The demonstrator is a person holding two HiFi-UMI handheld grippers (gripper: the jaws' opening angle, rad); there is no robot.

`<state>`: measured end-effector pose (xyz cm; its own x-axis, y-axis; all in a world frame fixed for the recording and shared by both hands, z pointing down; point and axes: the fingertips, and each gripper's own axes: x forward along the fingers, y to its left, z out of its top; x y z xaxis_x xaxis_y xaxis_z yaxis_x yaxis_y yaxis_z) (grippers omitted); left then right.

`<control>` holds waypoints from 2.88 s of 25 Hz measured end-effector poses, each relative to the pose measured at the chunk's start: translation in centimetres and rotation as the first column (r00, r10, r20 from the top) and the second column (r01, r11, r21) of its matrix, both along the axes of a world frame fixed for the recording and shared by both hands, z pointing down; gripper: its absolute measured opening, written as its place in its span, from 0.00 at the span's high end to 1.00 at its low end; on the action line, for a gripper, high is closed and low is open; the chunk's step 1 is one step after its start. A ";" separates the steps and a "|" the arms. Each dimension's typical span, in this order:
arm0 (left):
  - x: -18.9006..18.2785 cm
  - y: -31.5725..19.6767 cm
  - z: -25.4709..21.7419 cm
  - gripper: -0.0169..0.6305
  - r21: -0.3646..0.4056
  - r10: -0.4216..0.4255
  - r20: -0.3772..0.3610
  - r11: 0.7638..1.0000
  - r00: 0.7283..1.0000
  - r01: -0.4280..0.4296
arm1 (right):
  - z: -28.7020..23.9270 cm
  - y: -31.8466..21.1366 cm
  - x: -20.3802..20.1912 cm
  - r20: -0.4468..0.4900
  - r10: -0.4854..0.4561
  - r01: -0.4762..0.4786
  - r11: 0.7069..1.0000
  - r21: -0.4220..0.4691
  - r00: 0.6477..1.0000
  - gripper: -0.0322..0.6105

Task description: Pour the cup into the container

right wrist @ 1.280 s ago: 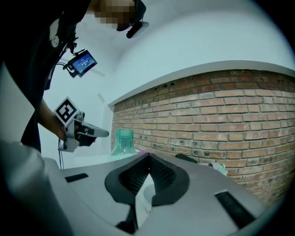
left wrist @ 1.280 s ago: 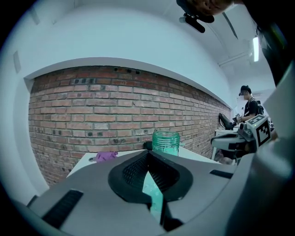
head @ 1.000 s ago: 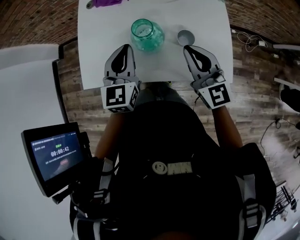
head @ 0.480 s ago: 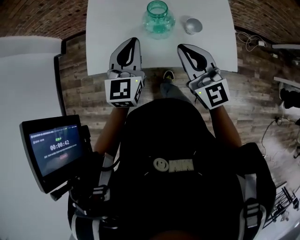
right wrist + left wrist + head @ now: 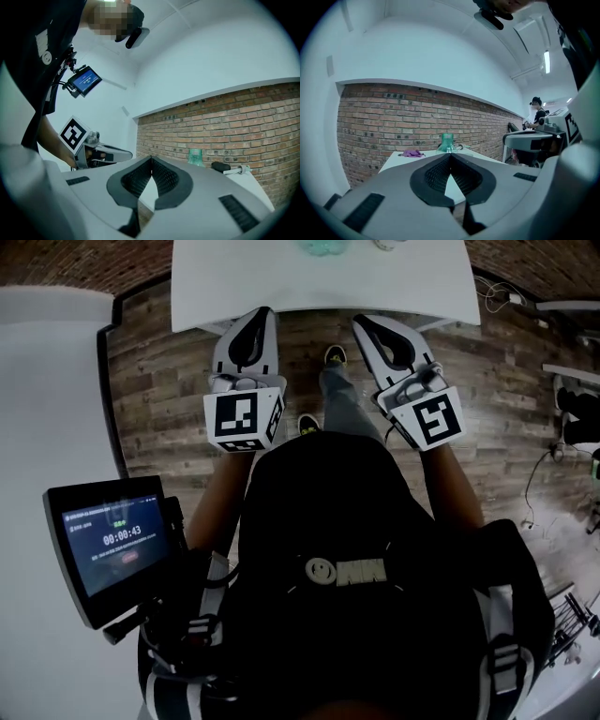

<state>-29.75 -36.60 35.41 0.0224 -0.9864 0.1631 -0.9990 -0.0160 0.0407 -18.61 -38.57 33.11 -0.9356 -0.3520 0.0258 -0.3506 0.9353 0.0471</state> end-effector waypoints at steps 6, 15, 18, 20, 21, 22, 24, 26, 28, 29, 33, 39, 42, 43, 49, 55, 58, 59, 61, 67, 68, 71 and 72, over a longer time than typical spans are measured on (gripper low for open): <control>2.1 5.6 0.9 0.97 -0.023 0.019 -0.030 1.000 0.999 -0.020 | 0.3 6.1 1.5 -0.033 0.000 0.000 1.000 0.001 0.999 0.94; 6.6 8.7 0.6 0.97 -0.026 0.043 -0.030 0.999 0.999 -0.043 | 1.2 9.7 6.2 -0.059 0.015 -0.017 0.999 -0.040 0.998 0.94; 8.3 10.2 0.8 0.97 -0.039 0.049 -0.033 0.998 0.998 -0.050 | 1.5 11.2 8.1 -0.054 0.028 -0.031 0.998 -0.052 0.998 0.94; 9.6 11.1 1.0 0.97 -0.051 0.050 -0.035 0.997 0.998 -0.052 | 1.5 12.1 9.4 -0.050 0.029 -0.031 0.998 -0.053 0.998 0.94; 10.3 11.5 1.0 0.97 -0.056 0.050 -0.033 0.997 0.998 -0.052 | 1.4 12.4 10.2 -0.048 0.029 -0.032 0.998 -0.055 0.998 0.94; 11.1 11.8 1.0 0.97 -0.060 0.051 -0.031 0.997 0.998 -0.052 | 1.4 12.7 11.1 -0.046 0.030 -0.033 0.998 -0.058 0.998 0.94; 12.9 12.4 1.0 0.97 -0.066 0.051 -0.030 0.996 0.998 -0.053 | 1.4 13.2 13.0 -0.046 0.034 -0.037 0.997 -0.066 0.998 0.94; 14.6 13.1 1.2 0.97 -0.075 0.050 -0.034 0.996 0.998 -0.052 | 1.5 13.6 14.9 -0.049 0.040 -0.044 0.997 -0.071 0.998 0.94; 16.3 14.1 1.6 0.97 -0.090 0.046 -0.046 0.995 0.998 -0.050 | 1.4 14.1 16.5 -0.034 0.050 -0.052 0.995 -0.082 0.998 0.94; 17.2 14.7 1.8 0.97 -0.095 0.050 -0.051 0.994 0.997 -0.055 | 1.4 14.5 17.2 -0.029 0.049 -0.052 0.995 -0.088 0.998 0.94; 19.7 15.8 1.6 0.97 -0.088 0.078 -0.042 0.993 0.996 -0.082 | 1.2 16.0 18.3 -0.026 0.041 -0.042 0.997 -0.057 0.999 0.94; 21.8 18.2 1.4 0.97 -0.089 0.089 -0.029 0.992 0.996 -0.091 | 0.8 19.4 19.2 -0.017 0.005 -0.005 0.999 -0.042 1.000 0.94; 21.7 19.5 1.2 0.97 -0.081 0.081 -0.026 0.993 0.996 -0.083 | 0.9 20.7 19.3 -0.015 0.002 -0.003 0.999 -0.044 1.000 0.94; 21.6 20.0 1.2 0.97 -0.079 0.079 -0.027 0.994 0.996 -0.081 | 1.1 21.1 19.2 -0.016 0.005 -0.006 0.999 -0.046 1.000 0.94; 21.3 24.2 0.9 0.97 -0.065 0.078 -0.028 0.995 0.997 -0.079 | 1.1 25.2 18.5 -0.016 0.025 -0.026 0.997 -0.067 1.000 0.94; 20.4 29.6 0.4 0.97 -0.038 0.067 -0.037 0.997 0.997 -0.068 | 0.5 30.7 17.0 0.000 0.015 -0.015 0.997 -0.070 1.000 0.94; 21.7 32.0 0.7 0.97 -0.039 0.081 -0.041 0.996 0.996 -0.083 | 0.1 33.4 18.2 -0.004 0.008 -0.008 0.998 -0.055 1.000 0.94; 22.1 32.7 0.7 0.97 -0.040 0.082 -0.041 0.996 0.996 -0.084 | -0.1 34.0 18.6 0.000 0.009 -0.009 0.999 -0.049 1.000 0.94; 22.8 34.2 0.8 0.97 -0.043 0.079 -0.042 0.996 0.996 -0.081 | -0.2 35.2 19.4 0.009 0.010 -0.010 0.999 -0.053 1.000 0.94; 25.8 37.4 0.7 0.97 -0.043 0.062 -0.041 0.997 0.997 -0.064 | 0.3 38.6 22.6 -0.013 -0.015 0.014 1.000 -0.015 1.000 0.94; 26.8 38.2 0.7 0.97 -0.042 0.062 -0.035 0.997 0.997 -0.064 | 0.3 39.5 23.6 -0.010 -0.020 0.020 1.000 -0.006 1.000 0.94; 29.1 39.5 0.7 0.97 -0.047 0.064 -0.021 0.997 0.998 -0.065 | 0.5 41.0 25.7 0.008 -0.018 0.018 1.000 -0.018 1.000 0.94; 29.4 39.6 0.8 0.97 -0.052 0.064 -0.024 0.996 0.998 -0.065 | 0.7 41.1 25.9 0.009 -0.015 0.015 0.999 -0.032 1.000 0.94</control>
<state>-0.39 3.01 36.23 0.0901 -0.9727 0.2140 -0.9948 -0.0777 0.0657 7.31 2.54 33.80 -0.9409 -0.3374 0.0285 -0.3371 0.9414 0.0140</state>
